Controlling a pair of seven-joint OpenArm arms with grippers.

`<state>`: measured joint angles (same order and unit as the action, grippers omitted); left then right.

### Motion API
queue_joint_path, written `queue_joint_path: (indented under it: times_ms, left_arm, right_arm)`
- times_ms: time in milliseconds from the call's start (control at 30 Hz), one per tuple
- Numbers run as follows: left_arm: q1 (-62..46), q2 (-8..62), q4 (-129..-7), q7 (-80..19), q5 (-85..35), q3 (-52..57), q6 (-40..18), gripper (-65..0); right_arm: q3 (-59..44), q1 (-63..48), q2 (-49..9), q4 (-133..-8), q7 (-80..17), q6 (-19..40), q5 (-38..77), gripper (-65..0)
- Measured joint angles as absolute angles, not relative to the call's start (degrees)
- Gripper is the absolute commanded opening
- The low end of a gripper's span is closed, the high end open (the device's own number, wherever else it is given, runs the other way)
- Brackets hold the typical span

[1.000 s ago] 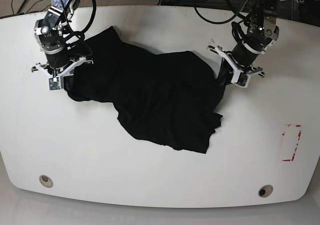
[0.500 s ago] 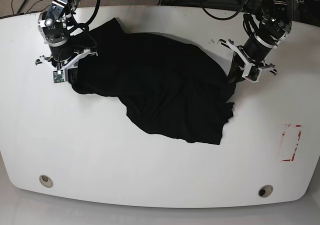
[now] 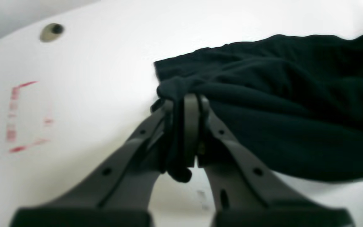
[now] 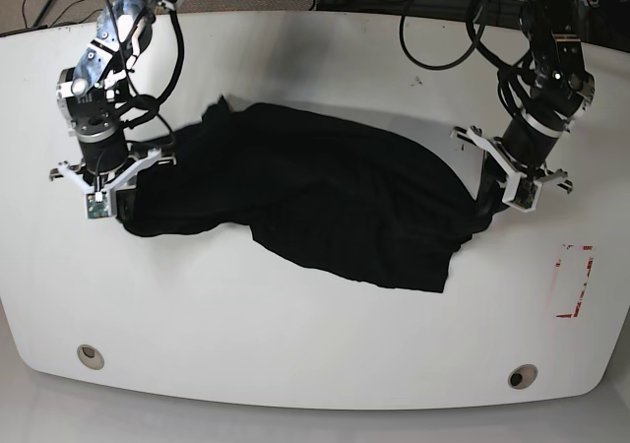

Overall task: Layout the t-shirt on the table in an organized manner, then fold the t-shirt properly
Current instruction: 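Lift the shirt with both grippers, spreading the grippers apart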

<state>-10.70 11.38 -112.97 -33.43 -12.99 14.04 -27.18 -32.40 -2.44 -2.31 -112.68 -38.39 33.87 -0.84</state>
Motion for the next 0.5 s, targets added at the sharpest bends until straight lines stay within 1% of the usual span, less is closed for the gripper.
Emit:
queue_joint_path:
  times_ms: [100,233,367,500]
  left_arm:
    - [-6.09,9.17,-112.71,-38.28,-12.91,15.94,-27.03,-64.7]
    - [-1.74,7.81,-112.88,-42.11,-12.93,17.10,-27.05,-64.7]
    - [1.85,7.66,-112.95,-43.92,-12.95,17.10,-27.24,-64.7]
    - [4.49,7.81,-112.97,-43.88,-12.93,17.10,-27.14,-64.7]
  right_arm:
    - [-32.67,0.69,-2.94,-112.29,-39.99,33.47,-0.97,-64.8]
    - [-32.29,4.19,-3.68,-112.31,-41.41,33.82,-0.71,-64.8]
    - [-32.27,8.21,-4.03,-112.29,-44.25,33.87,-0.73,-64.8]
    - [-32.18,11.22,-6.13,-112.22,-45.74,34.13,-0.32,-64.8]
